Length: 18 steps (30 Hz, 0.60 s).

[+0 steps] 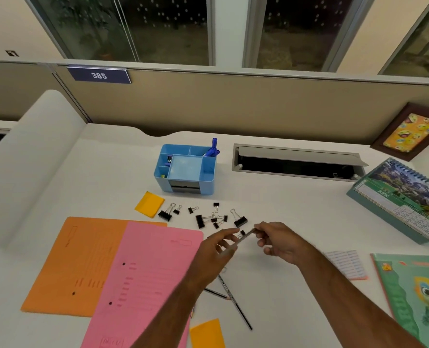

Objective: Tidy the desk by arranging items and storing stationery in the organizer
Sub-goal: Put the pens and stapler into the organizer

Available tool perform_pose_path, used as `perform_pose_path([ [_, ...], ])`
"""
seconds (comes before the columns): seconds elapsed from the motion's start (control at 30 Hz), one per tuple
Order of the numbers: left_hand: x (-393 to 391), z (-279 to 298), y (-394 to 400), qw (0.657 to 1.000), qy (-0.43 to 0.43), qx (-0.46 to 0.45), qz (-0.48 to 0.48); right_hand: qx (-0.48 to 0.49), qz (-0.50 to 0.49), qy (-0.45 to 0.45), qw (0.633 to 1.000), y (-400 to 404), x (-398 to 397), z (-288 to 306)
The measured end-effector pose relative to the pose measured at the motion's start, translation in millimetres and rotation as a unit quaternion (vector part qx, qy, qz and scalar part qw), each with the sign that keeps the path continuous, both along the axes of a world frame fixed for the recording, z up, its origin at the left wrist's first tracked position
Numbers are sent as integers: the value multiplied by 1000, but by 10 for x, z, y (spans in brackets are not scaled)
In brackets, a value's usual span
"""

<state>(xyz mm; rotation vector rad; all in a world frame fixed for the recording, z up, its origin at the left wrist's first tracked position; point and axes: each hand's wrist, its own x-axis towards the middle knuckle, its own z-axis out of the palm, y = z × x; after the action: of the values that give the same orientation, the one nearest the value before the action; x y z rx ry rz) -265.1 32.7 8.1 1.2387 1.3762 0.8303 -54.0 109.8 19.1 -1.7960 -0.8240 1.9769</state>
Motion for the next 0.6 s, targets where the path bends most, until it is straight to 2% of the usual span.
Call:
perform_pose_path([
  [0.07,69,70,2,1000,17,18,-3,-12,-41,14,999,-18,-40,-51],
  [0.17,124,124,95,998,6,31,59,-37,-76,55,995,-72,-111,-128],
  [0.33,6,192,321,990,-14,45,130,-40,-73,65,994,-167,-227,-225],
  [0.4,-109,232,458,989,-2,52,141,-10,-38,35,999,-220,-257,-267],
  [0.47,-266,283,639,986,36,64,151,44,41,-18,998,-285,-297,-308],
  [0.6,-659,437,1099,972,85,96,196,98,213,-95,968,-454,-469,-424],
])
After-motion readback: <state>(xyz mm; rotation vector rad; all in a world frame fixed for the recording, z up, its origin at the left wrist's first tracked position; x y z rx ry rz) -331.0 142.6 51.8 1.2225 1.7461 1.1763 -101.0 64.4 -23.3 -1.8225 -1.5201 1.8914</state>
